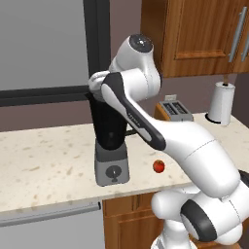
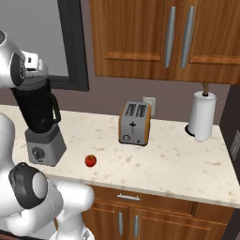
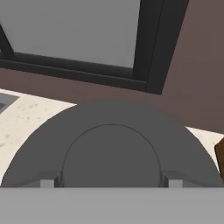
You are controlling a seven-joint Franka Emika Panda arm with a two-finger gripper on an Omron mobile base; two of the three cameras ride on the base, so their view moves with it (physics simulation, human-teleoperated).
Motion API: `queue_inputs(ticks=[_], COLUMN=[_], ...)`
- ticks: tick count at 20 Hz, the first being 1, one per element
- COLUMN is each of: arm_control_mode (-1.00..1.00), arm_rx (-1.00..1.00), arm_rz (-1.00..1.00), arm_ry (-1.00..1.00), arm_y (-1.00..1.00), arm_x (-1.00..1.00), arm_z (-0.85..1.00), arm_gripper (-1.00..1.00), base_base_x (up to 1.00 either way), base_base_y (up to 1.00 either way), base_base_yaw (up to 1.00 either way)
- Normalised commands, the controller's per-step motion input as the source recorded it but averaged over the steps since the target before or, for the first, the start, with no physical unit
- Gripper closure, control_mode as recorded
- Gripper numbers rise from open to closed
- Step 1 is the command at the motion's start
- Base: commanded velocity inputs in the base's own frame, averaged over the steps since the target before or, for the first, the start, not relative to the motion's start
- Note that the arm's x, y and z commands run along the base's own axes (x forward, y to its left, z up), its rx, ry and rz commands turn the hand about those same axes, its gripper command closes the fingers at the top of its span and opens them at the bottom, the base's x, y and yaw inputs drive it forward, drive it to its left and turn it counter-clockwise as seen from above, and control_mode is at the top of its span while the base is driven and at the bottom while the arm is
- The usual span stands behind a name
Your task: Open the blender lid, put the apple in the blender, close the lid, and start the blender.
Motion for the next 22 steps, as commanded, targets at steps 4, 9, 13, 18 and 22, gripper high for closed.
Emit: queue_inputs(ticks=[4, 9, 13, 18, 22], arm_control_mode=[-1.00, -1.00, -1.00, -1.00, -1.00], arm_rx=[0.00, 0.00, 0.00, 0.00, 0.00], arm_rz=[0.00, -0.02, -0.07, -0.11, -0.14], arm_ry=[0.00, -0.05, -0.11, -0.03, 0.00], arm_y=[0.00, -0.24, -0.47, -0.63, -0.78], arm_x=[-0.08, -0.50, -0.83, -0.59, -0.46], arm_z=[0.75, 0.13, -0.13, -0.17, -0.31], arm_gripper=[1.00, 1.00, 1.00, 1.00, 1.00], base_base_x=[0.00, 0.00, 0.00, 0.00, 0.00], base_base_y=[0.00, 0.00, 0.00, 0.00, 0.00], base_base_yaw=[0.00, 0.00, 0.00, 0.00, 0.00])
